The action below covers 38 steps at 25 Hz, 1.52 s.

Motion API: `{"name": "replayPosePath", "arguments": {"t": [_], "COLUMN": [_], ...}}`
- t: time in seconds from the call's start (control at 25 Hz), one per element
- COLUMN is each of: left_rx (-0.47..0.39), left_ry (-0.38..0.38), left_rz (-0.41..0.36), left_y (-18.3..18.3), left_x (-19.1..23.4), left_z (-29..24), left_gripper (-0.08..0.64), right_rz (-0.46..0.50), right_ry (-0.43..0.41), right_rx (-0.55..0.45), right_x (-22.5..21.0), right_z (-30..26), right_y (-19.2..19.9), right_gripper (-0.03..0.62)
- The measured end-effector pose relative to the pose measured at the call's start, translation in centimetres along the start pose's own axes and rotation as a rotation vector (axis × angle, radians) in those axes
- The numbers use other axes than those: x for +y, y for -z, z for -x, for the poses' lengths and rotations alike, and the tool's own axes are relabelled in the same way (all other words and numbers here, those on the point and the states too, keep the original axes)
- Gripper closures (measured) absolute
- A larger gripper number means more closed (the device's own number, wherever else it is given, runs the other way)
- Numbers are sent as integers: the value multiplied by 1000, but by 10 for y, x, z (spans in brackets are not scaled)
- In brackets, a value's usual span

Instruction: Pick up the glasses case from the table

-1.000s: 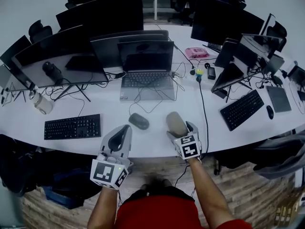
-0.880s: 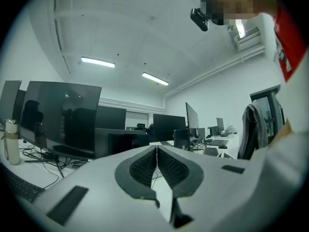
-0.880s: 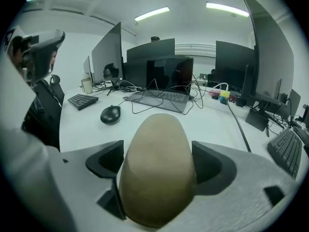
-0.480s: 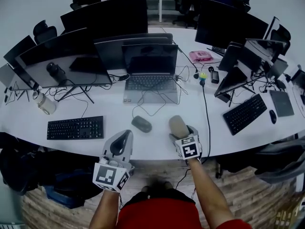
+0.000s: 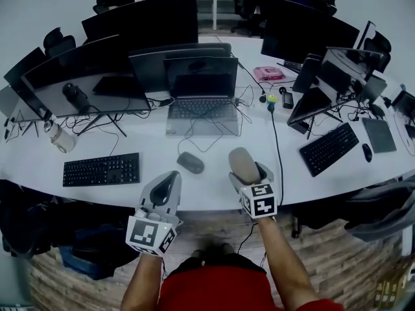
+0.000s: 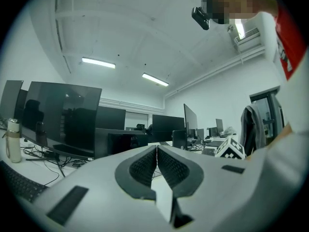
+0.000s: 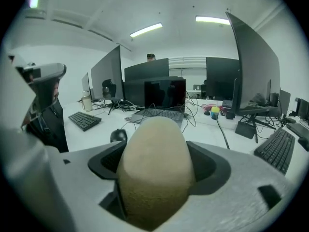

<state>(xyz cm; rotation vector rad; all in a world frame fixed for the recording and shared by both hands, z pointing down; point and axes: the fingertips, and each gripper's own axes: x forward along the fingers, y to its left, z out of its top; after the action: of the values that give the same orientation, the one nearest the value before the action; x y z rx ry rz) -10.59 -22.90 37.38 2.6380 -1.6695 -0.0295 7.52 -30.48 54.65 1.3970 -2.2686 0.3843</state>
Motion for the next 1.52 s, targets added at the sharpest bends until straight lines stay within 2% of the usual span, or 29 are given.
{"name": "replayPosePath", "arguments": {"t": [0.24,0.6,0.92,1.52], "left_rx": [-19,-48,-64,-52], "left_ry": [27,70,78,108], "left_rz": [-2,-12,-5,-22], "left_y": [-7,-22,-30,-32], "left_x": [-11,-30,-35,-45], "left_z": [3,3,7,10], "left_gripper": [549,549,549,549], "right_rz": [-31,2,4,7], "right_ry": [-31,-61,-52,-35], "right_rx": [-135,-283,-339,-327], "right_x": [17,43,47,48], "right_z": [45,114,149,154], "right_y": [-48,-107,-117,-109], "right_gripper": [207,207,207,209]}}
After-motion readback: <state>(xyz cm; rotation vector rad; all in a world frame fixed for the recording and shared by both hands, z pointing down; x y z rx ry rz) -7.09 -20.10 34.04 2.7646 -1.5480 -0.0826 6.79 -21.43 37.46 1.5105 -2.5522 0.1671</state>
